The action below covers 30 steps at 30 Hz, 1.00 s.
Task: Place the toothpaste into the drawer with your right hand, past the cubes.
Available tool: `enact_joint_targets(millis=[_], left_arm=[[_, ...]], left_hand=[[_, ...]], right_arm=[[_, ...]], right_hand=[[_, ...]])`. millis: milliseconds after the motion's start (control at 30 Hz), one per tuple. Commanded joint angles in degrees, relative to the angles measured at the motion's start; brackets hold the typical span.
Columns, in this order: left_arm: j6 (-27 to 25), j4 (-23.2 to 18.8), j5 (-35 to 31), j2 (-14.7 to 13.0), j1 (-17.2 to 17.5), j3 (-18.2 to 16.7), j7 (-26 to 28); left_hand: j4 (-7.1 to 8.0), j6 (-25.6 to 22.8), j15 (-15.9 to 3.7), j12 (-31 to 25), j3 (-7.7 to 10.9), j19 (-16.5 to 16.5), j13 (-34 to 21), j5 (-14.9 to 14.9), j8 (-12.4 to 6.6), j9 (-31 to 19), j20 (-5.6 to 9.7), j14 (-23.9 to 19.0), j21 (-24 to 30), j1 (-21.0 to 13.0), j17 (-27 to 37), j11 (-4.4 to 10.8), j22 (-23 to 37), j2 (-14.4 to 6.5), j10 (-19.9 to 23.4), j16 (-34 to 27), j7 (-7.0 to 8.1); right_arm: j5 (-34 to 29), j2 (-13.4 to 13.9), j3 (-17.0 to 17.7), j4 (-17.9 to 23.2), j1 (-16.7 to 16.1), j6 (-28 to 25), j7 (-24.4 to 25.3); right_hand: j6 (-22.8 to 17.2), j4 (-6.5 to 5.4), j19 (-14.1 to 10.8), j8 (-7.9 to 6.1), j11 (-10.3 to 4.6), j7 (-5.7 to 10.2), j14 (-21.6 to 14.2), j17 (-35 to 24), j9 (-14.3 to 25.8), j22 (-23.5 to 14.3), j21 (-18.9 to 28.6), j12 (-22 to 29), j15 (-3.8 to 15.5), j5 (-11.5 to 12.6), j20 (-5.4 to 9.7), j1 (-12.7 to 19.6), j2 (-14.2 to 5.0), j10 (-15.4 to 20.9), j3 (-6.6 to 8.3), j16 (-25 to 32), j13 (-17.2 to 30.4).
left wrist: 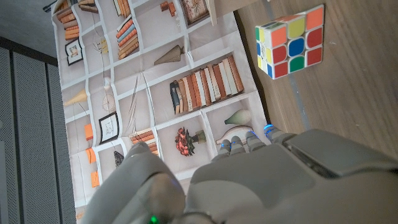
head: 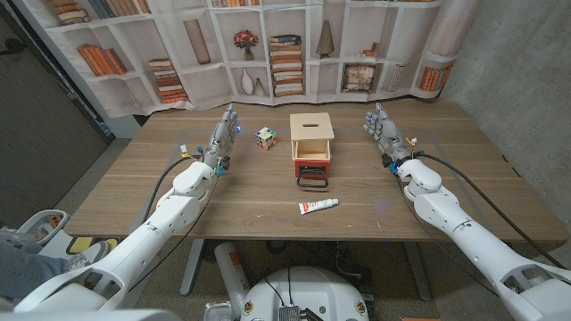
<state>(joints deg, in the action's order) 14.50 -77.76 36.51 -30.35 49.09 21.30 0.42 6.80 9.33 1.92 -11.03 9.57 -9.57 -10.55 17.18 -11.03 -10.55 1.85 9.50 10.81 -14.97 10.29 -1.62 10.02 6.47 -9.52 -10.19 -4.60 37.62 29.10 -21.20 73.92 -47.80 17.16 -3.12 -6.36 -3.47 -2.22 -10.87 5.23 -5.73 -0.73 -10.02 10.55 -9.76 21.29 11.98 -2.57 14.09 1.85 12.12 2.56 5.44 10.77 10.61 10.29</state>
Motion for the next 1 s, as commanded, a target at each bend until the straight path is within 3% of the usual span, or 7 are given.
enact_joint_targets(millis=[33,700,767,800,1000], left_arm=[[-2.65,-4.2,-0.61,-1.26,0.85,0.09,1.93],[-5.1,-6.45,-1.45,-2.56,0.8,0.19,3.34],[-5.34,-6.6,-1.32,-2.6,0.72,0.21,3.2],[-5.78,-6.74,-1.67,-2.96,0.49,0.41,3.1],[-5.89,-7.49,-1.75,-2.98,0.88,0.36,3.58]], left_hand=[[-0.1,0.39,0.16,-0.37,0.29,-4.0,-0.19,0.37,-0.22,-0.17,2.12,4.71,0.25,-0.46,0.07,-0.05,0.3,-0.11,-0.5,-0.36,0.09],[-0.19,0.05,0.26,-0.49,0.19,-4.02,-0.14,0.56,-0.34,-0.16,1.93,4.5,0.34,-0.69,0.07,0.0,0.3,-0.51,-0.29,-0.46,0.04],[-0.19,0.01,0.25,-0.51,0.19,-4.01,-0.13,0.57,-0.35,-0.16,1.89,4.47,0.35,-0.71,0.07,-0.02,0.3,-0.55,-0.25,-0.47,0.04],[-0.2,-0.12,0.25,-0.53,0.18,-3.98,-0.13,0.58,-0.4,-0.16,1.86,4.45,0.37,-0.73,0.07,0.02,0.3,-0.58,-0.22,-0.47,0.05],[-0.22,-0.19,0.28,-0.6,0.16,-3.94,-0.12,0.62,-0.41,-0.16,1.83,4.33,0.4,-0.78,0.06,-0.07,0.3,-0.69,-0.02,-0.51,0.03]], right_arm=[[0.3,-0.16,-0.06,-0.24,-0.1,0.94,-1.07],[1.26,-0.8,0.71,-0.95,-0.98,3.95,-2.5],[1.34,-0.78,0.91,-0.39,-1.27,4.0,-2.05],[1.06,-0.18,1.03,1.84,-2.18,3.29,-0.86],[1.27,0.48,1.6,3.45,-3.3,3.98,-0.87]], right_hand=[[-0.59,0.15,-0.5,-0.34,0.52,0.1,0.01,-0.17,0.13,-0.22,0.13,0.17,-0.4,0.23,0.02,0.48,-0.04,-0.08,0.31,0.31,0.2],[-1.23,0.63,-0.89,-0.54,0.35,0.38,-0.73,-0.17,0.14,-0.25,-0.41,0.45,-0.31,0.31,0.14,1.01,-0.11,0.82,0.31,0.44,0.21],[-1.26,0.67,-0.88,-0.55,0.39,0.48,-0.79,-0.17,0.14,-0.25,-0.45,0.46,-0.31,0.31,0.19,1.05,-0.12,0.87,0.32,0.45,0.21],[-1.28,0.69,-0.88,-0.55,0.4,0.49,-0.81,-0.17,0.14,-0.25,-0.48,0.46,-0.31,0.32,0.22,1.08,-0.13,0.88,0.32,0.45,0.21],[-1.64,0.84,-0.94,-0.66,0.5,0.49,-0.94,-0.17,0.15,-0.26,-0.66,0.52,-0.33,0.35,0.26,1.28,-0.2,1.13,0.35,0.43,0.22]])
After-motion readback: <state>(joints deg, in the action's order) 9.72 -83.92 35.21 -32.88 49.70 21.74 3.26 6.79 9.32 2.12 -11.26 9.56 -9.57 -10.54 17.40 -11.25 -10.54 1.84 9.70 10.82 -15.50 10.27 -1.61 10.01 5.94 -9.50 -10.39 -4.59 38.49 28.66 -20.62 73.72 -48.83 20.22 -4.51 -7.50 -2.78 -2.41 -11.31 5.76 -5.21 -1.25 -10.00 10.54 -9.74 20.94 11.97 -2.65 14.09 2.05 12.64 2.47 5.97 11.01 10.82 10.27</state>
